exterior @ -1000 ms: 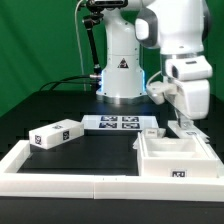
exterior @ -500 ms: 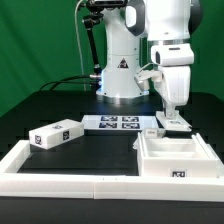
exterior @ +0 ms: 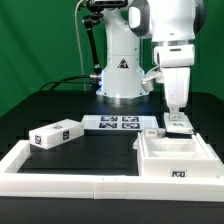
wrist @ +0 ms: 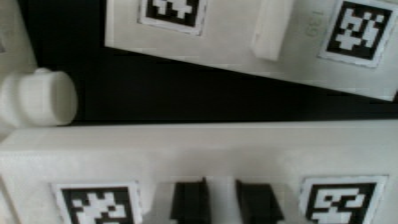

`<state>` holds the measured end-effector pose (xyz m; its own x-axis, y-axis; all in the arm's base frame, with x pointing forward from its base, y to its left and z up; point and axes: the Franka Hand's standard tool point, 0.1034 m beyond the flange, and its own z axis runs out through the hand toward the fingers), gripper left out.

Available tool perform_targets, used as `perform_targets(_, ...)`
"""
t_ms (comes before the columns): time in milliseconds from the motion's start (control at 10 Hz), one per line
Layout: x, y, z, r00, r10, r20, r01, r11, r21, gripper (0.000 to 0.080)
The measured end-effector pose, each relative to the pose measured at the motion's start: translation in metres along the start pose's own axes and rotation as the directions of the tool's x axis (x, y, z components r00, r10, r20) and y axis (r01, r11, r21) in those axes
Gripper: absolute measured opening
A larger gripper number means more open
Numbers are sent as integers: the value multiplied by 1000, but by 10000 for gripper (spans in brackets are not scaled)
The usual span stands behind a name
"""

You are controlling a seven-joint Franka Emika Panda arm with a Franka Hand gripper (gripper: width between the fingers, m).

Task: Assemble cabinet

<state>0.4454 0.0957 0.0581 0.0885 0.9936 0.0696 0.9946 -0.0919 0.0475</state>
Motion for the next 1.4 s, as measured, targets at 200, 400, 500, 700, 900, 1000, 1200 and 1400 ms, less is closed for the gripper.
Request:
perform_targets(200, -3, 5, 0, 1000, 7, -1, -7, 1000, -4, 68)
perform_targets(400, -2, 10, 2, 1000, 13, -6, -13, 1000, -4, 69)
perform_targets(500, -1, 13, 2, 1000, 14, -8, -14, 1000, -8, 69)
perform_targets(700, -1, 14, 3, 1000, 14, -9, -14, 1000, -7, 69)
perform_targets(900, -1, 14, 3, 1000, 14, -9, -14, 1000, -6, 69)
perform_targets(1000, -1, 17, 2, 1000, -3, -9, 3, 1000, -11, 69)
perform_targets(1200, -1, 21, 1, 1000, 0, -4, 0, 1000, -3, 69)
perform_targets(1400, -1, 21, 3, 1000, 1, -5, -1, 1000, 2, 69)
